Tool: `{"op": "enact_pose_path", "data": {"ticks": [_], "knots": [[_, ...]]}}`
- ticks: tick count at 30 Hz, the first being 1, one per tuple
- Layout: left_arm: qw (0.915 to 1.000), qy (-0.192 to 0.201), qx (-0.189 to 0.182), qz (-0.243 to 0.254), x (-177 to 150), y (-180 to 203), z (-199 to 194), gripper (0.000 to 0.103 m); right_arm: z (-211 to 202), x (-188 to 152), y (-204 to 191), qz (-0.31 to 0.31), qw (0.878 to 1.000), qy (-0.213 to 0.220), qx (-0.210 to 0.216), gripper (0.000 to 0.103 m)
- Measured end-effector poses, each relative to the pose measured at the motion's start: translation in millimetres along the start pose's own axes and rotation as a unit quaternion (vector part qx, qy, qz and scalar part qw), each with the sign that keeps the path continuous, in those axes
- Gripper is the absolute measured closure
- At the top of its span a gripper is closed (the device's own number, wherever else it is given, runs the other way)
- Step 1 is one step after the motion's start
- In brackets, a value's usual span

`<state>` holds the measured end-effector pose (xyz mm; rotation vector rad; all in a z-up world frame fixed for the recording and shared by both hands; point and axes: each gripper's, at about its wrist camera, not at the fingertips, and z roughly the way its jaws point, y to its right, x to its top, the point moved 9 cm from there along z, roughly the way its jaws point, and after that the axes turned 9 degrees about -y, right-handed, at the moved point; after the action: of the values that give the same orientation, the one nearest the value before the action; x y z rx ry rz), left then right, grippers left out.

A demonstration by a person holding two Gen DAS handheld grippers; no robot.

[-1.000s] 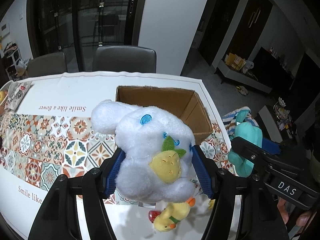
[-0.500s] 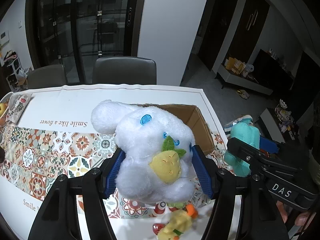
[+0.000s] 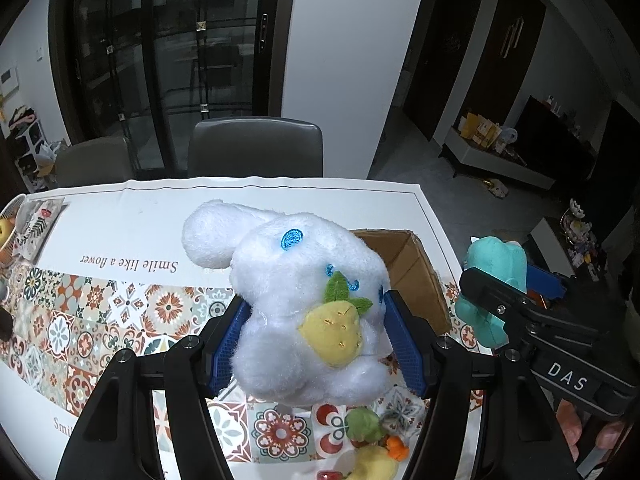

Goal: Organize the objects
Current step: 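Lift the star plush and bunny and carry them over the box, then open both grippers to drop the bunny and star plush into the box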

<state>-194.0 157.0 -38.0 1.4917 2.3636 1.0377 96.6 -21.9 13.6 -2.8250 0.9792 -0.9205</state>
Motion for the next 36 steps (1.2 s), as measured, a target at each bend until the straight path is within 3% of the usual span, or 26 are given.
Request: {"op": "enact_pose_path", "data": {"ticks": [13, 36], "knots": [[0.9993, -0.035, 0.013, -0.008, 12.4, -9.2, 36.6, 0.038, 47.5, 14.9, 6.8, -0.009, 0.999, -0.038, 0.002, 0.037], [0.9937, -0.108, 0.022, -0.019, -5.3, -12.8, 86.8, 0.036, 109.9, 7.5, 21.7, -0.007, 0.995, -0.103, -0.001, 0.034]]}}
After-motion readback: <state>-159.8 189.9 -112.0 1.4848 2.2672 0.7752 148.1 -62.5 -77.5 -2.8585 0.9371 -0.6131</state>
